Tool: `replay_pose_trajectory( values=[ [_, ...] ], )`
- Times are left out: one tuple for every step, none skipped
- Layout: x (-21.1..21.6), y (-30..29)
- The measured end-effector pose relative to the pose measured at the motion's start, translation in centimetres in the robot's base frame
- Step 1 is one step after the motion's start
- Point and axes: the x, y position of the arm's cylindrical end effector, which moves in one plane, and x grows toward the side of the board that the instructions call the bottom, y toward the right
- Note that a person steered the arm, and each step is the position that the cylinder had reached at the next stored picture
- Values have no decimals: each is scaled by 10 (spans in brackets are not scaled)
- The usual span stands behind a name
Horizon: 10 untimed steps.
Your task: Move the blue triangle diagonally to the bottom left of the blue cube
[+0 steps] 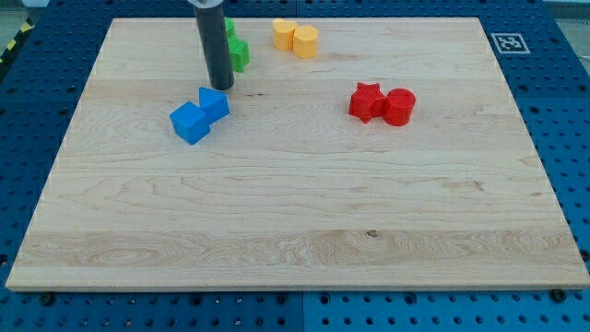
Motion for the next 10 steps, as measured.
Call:
replay_pose_trajectory(
  values=[
    [21, -3],
    [35, -3],
    [44, -7],
    [54, -9],
    [70, -9],
    [89, -9],
    [110, -8],
    [127, 9],
    [147, 32],
    [166, 38]
  ],
)
